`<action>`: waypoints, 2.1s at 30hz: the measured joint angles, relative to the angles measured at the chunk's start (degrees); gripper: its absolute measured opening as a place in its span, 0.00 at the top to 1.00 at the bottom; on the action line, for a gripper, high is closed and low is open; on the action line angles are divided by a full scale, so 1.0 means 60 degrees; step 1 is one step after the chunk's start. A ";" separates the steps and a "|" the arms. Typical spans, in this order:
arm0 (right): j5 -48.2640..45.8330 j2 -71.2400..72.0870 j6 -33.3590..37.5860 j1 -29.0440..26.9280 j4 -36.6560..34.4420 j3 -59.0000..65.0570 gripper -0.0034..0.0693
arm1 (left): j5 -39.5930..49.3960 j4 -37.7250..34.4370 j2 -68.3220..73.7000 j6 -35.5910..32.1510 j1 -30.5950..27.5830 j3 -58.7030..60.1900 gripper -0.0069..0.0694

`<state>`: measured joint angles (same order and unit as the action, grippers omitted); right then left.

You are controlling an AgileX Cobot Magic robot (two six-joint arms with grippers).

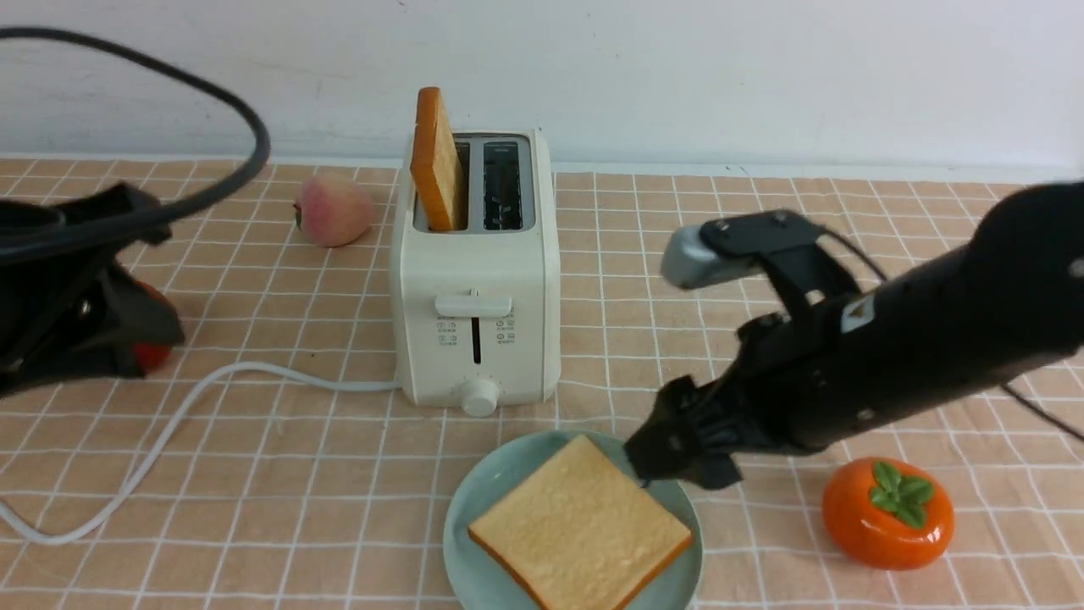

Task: Take toasted bread from bread machine on light coffee tablecloth place on plate.
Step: 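Reach for a toast slice standing in the toaster with the left gripper, then place the slice of bread on the plate with the left gripper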

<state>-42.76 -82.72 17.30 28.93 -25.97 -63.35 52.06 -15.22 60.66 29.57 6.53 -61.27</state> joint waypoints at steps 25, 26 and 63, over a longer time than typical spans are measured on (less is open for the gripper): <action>-0.3836 0.1057 -0.3828 -0.0370 0.3982 -0.1503 0.47 | 0.0071 0.3047 0.8496 0.0006 0.2097 -0.8792 0.37; -0.3836 0.1057 -0.3826 -0.0370 0.3982 -0.1503 0.47 | 0.0027 0.3068 0.8791 0.0035 0.2106 -0.8984 0.37; -0.4583 0.1094 -0.3837 -0.0370 0.4110 -0.1503 0.47 | -0.3275 -0.9415 0.0471 -0.8517 0.2980 0.2635 0.79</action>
<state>-70.26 -76.16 -5.72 26.71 -1.31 -72.37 32.41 -71.71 63.48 -21.54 24.41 -45.46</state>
